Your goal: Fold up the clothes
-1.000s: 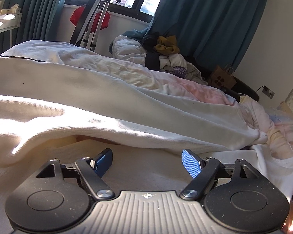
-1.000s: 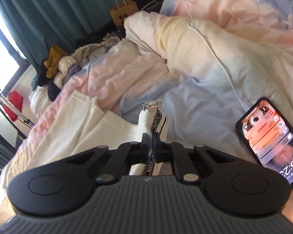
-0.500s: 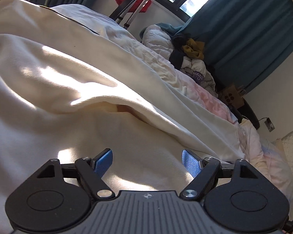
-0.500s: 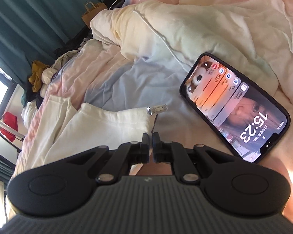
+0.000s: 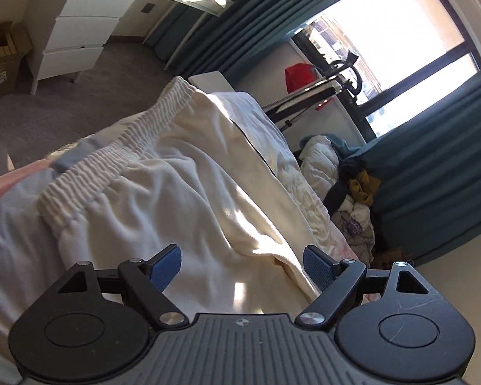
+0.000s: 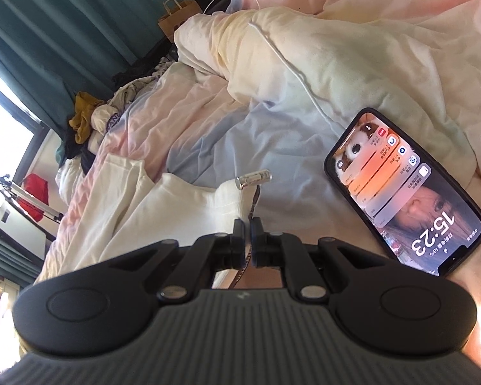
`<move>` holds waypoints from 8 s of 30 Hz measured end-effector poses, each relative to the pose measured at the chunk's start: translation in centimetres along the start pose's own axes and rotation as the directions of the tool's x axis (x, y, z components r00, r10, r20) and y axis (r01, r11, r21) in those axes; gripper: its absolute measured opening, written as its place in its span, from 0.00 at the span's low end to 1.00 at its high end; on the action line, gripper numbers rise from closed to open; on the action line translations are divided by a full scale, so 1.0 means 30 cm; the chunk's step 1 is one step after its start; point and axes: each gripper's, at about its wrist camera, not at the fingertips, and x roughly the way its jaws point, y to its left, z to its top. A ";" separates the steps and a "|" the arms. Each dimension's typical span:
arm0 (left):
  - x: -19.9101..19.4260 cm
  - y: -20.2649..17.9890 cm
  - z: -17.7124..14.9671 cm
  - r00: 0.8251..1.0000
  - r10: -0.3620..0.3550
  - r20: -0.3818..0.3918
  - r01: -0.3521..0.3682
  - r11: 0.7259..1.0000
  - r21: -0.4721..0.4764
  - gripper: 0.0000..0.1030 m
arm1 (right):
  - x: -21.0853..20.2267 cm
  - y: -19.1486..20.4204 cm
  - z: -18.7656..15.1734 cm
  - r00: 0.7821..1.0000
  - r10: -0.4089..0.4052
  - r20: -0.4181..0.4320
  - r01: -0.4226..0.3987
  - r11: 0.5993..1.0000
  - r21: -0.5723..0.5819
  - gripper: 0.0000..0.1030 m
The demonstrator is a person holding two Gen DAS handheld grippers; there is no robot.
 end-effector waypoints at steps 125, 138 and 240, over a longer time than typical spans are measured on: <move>0.738 0.149 0.230 0.978 -0.042 0.205 0.097 0.959 -0.265 0.10 | 0.599 0.504 -0.065 0.929 0.345 0.134 -0.369 0.895 0.252 0.15; 0.301 0.247 0.143 0.993 0.027 0.111 -0.003 0.979 -0.203 0.10 | 0.322 0.338 -0.137 0.955 0.296 0.018 -0.281 0.884 0.374 0.14; 1.345 -1.260 -1.062 0.915 0.016 -0.403 0.362 0.413 0.836 0.60 | 0.363 0.294 -0.244 0.994 -0.075 0.084 0.046 0.951 0.306 0.56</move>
